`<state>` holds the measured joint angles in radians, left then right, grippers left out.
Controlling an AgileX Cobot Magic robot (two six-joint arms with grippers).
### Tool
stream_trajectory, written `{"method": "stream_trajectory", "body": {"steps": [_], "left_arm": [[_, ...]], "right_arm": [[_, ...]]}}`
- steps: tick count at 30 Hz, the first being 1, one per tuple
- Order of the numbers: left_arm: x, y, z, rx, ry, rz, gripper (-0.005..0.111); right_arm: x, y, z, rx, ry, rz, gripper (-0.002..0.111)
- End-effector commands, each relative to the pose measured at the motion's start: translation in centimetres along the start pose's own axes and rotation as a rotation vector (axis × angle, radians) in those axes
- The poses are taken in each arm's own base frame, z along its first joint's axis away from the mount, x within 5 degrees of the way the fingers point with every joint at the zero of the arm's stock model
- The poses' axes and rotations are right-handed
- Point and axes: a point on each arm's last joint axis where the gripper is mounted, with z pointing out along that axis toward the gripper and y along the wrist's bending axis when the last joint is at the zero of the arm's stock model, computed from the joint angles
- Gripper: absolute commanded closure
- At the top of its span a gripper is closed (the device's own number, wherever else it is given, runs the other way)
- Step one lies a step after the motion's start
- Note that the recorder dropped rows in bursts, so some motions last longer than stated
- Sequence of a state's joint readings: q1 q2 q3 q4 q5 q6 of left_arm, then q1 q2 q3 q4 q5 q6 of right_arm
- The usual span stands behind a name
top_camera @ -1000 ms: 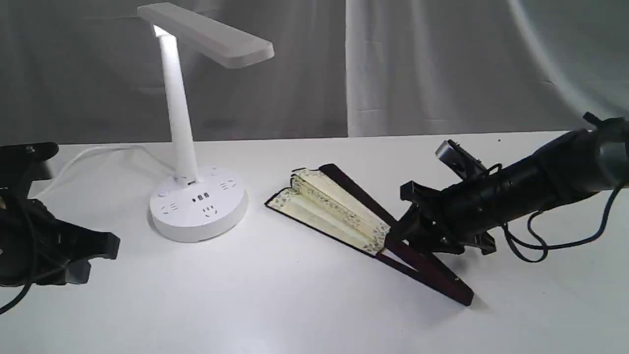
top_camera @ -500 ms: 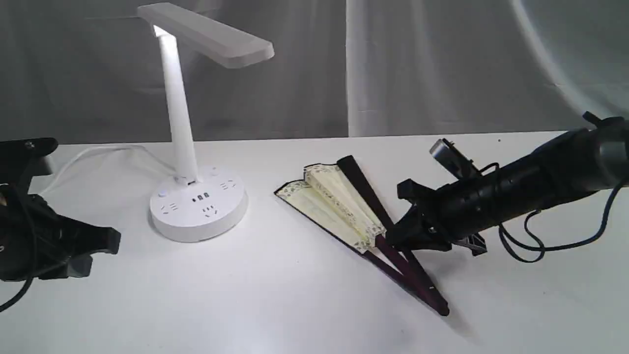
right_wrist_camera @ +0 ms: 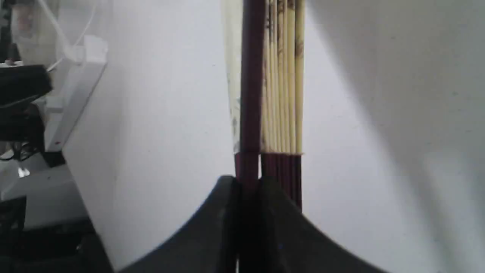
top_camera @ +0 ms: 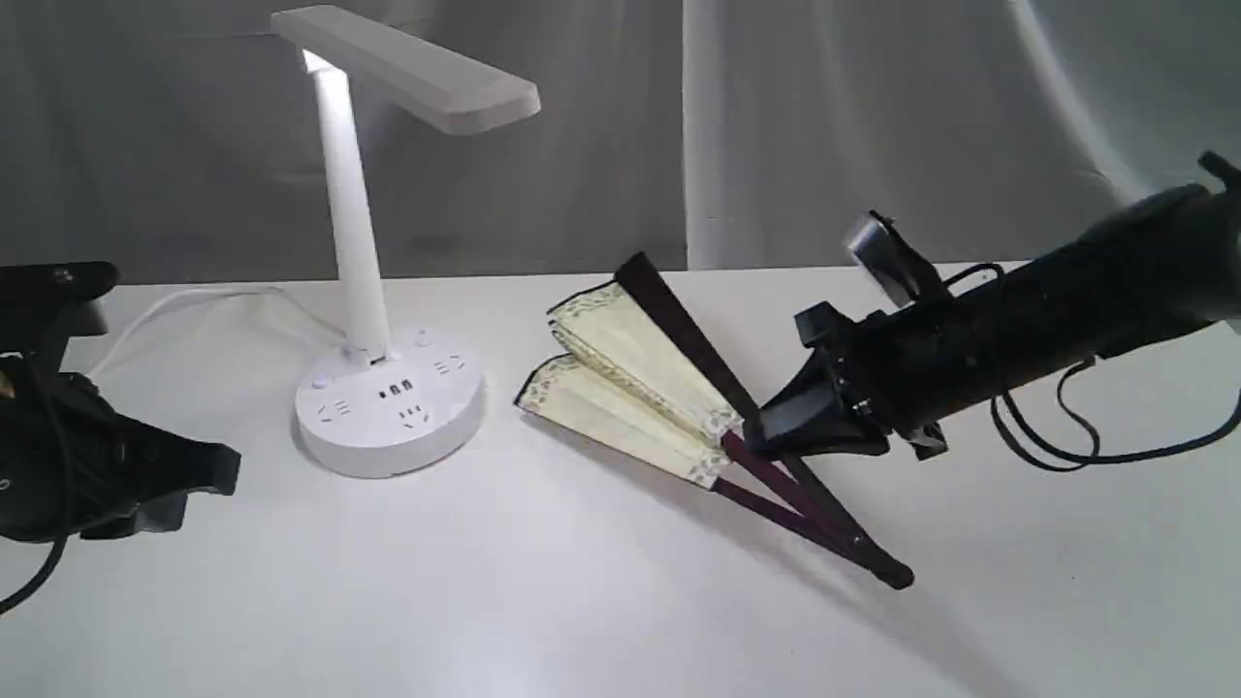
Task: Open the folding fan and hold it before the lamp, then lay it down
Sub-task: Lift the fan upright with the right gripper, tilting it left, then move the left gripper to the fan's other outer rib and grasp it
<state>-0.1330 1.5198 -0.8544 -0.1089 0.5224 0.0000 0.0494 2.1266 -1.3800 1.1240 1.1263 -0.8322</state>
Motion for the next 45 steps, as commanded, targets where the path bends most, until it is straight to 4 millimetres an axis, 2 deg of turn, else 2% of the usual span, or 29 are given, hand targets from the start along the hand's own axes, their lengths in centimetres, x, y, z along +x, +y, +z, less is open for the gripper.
{"method": "stream_trajectory", "body": {"steps": [1,12,24,30,36,41,45], "left_arm": [[-0.3,-0.2,-0.2,0.009,-0.027,0.005,0.086],[-0.4,-0.4,-0.3,0.029,-0.032,0.051,0.086],[-0.1,-4.2,-4.1,0.094,-0.157,0.221,0.086],[1.2,-5.6,-5.8,0.138,-0.329,0.266,0.086],[3.3,-5.5,-7.1,0.169,-0.606,0.257,0.086],[5.4,-4.5,-6.7,0.207,-0.798,0.114,0.086],[6.8,-3.8,-5.9,0.292,-0.903,-0.072,0.086]], "right_arm": [[0.4,2.3,-1.1,-0.085,-0.002,-0.046,0.108],[3.0,4.9,-2.1,-0.202,-0.096,-0.052,0.108],[5.7,5.9,-2.6,-0.215,-0.104,-0.080,0.108],[6.7,6.1,-2.6,-0.227,-0.115,-0.080,0.108],[6.8,6.0,-2.5,-0.237,-0.126,-0.066,0.108],[6.8,6.0,-2.5,-0.236,-0.128,-0.078,0.108],[6.8,6.0,-2.5,-0.236,-0.127,-0.080,0.108]]}}
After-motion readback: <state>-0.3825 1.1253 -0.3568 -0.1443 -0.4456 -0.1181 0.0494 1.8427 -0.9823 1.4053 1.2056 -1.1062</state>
